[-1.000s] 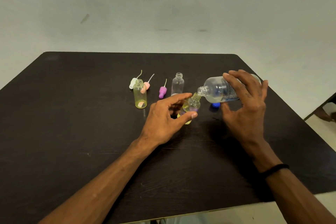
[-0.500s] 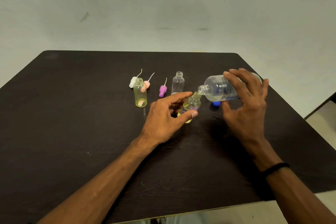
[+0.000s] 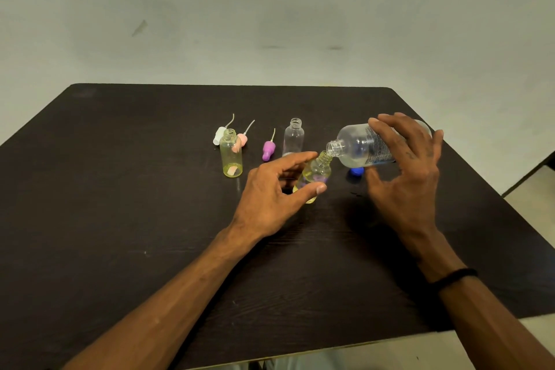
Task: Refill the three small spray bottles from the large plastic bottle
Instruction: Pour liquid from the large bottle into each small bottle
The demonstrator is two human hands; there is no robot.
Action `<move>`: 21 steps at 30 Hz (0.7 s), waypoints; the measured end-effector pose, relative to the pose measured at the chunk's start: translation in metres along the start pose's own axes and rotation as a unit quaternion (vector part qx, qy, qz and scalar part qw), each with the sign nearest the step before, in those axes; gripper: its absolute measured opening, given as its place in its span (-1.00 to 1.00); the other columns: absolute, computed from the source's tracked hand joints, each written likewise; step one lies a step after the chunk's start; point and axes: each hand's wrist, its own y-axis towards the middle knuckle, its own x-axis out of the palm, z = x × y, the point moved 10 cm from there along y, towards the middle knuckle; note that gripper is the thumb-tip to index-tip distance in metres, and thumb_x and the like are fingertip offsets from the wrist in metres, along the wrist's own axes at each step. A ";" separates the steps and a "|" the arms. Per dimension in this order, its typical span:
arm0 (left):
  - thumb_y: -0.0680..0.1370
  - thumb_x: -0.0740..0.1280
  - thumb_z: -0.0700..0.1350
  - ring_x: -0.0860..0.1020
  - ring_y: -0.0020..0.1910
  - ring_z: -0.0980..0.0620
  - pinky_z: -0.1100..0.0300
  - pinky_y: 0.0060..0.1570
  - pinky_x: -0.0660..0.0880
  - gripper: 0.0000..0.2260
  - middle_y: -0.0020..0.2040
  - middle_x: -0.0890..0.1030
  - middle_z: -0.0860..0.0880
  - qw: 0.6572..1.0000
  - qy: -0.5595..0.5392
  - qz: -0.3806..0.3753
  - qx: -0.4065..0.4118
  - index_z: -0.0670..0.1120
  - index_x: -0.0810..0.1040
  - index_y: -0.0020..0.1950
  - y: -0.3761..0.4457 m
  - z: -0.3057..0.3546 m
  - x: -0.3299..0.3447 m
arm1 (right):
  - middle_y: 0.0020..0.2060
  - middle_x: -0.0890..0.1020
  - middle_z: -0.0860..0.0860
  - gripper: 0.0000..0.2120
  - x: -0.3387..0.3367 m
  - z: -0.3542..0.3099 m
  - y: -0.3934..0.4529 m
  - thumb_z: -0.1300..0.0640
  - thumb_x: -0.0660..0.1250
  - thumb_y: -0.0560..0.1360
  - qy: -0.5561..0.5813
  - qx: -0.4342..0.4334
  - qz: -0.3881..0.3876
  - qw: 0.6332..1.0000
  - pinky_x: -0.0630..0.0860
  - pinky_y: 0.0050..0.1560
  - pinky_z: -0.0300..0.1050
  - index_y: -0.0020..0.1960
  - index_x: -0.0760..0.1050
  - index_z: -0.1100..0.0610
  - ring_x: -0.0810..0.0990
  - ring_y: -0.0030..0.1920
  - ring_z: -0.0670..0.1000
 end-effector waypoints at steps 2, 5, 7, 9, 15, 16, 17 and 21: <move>0.49 0.60 -0.08 0.67 0.18 0.21 0.26 0.22 0.60 -0.49 0.20 0.71 0.11 1.000 0.000 -0.002 0.000 -0.01 0.60 0.43 0.000 0.000 0.000 | 0.45 0.50 0.08 -0.27 0.000 0.000 0.000 0.42 0.50 0.33 -0.001 0.000 0.000 1.000 -0.10 0.58 0.51 0.47 0.51 0.13 0.38 0.55 0.13; 0.49 0.60 -0.07 0.68 0.18 0.20 0.23 0.22 0.61 -0.49 0.20 0.71 0.10 1.000 0.001 -0.002 -0.001 0.00 0.60 0.43 0.000 0.000 0.000 | 0.45 0.50 0.07 -0.26 0.000 -0.001 0.000 0.44 0.51 0.32 -0.001 0.000 0.001 1.000 -0.10 0.59 0.49 0.47 0.51 0.12 0.37 0.55 0.11; 0.49 0.60 -0.07 0.67 0.19 0.20 0.22 0.22 0.62 -0.49 0.20 0.71 0.10 1.000 0.002 -0.001 -0.002 0.00 0.60 0.43 0.000 -0.001 0.001 | 0.44 0.50 0.06 -0.25 -0.001 -0.001 0.000 0.45 0.51 0.31 -0.001 0.000 0.003 1.000 -0.10 0.59 0.49 0.47 0.51 0.11 0.38 0.55 0.11; 0.49 0.60 -0.07 0.68 0.18 0.18 0.20 0.22 0.62 -0.49 0.19 0.72 0.09 1.000 0.001 -0.001 -0.004 0.00 0.60 0.42 0.000 -0.001 0.001 | 0.44 0.51 0.06 -0.24 -0.001 -0.001 0.000 0.45 0.52 0.31 -0.002 0.001 0.005 1.000 -0.10 0.59 0.49 0.47 0.51 0.11 0.39 0.54 0.10; 0.49 0.60 -0.07 0.69 0.17 0.12 0.14 0.22 0.64 -0.50 0.17 0.73 0.08 1.000 -0.001 0.000 -0.006 0.00 0.61 0.42 0.000 -0.004 0.001 | 0.45 0.50 0.06 -0.26 0.000 -0.001 0.000 0.44 0.51 0.32 -0.001 0.003 0.001 1.000 -0.11 0.59 0.48 0.47 0.51 0.12 0.38 0.55 0.11; 0.49 0.60 -0.07 0.69 0.17 0.14 0.15 0.23 0.63 -0.50 0.18 0.72 0.08 1.000 -0.001 -0.001 -0.006 0.00 0.60 0.42 0.000 -0.003 0.001 | 0.45 0.51 0.07 -0.27 0.000 -0.001 0.000 0.44 0.50 0.33 0.000 0.003 0.001 1.000 -0.11 0.59 0.48 0.47 0.51 0.12 0.39 0.55 0.12; 0.49 0.60 -0.07 0.69 0.17 0.15 0.17 0.23 0.63 -0.49 0.18 0.72 0.09 1.000 -0.001 -0.002 -0.005 0.00 0.60 0.42 0.000 -0.003 0.001 | 0.45 0.51 0.08 -0.27 0.000 0.000 0.000 0.44 0.50 0.33 -0.001 0.004 0.001 1.000 -0.11 0.59 0.48 0.47 0.52 0.13 0.39 0.54 0.13; 0.49 0.60 -0.08 0.69 0.17 0.17 0.20 0.22 0.62 -0.49 0.18 0.72 0.09 1.000 -0.004 -0.002 -0.005 -0.01 0.60 0.43 0.000 -0.002 0.001 | 0.45 0.51 0.08 -0.26 0.000 0.000 0.000 0.45 0.52 0.32 -0.002 0.007 -0.001 1.000 -0.11 0.59 0.48 0.47 0.52 0.13 0.39 0.54 0.13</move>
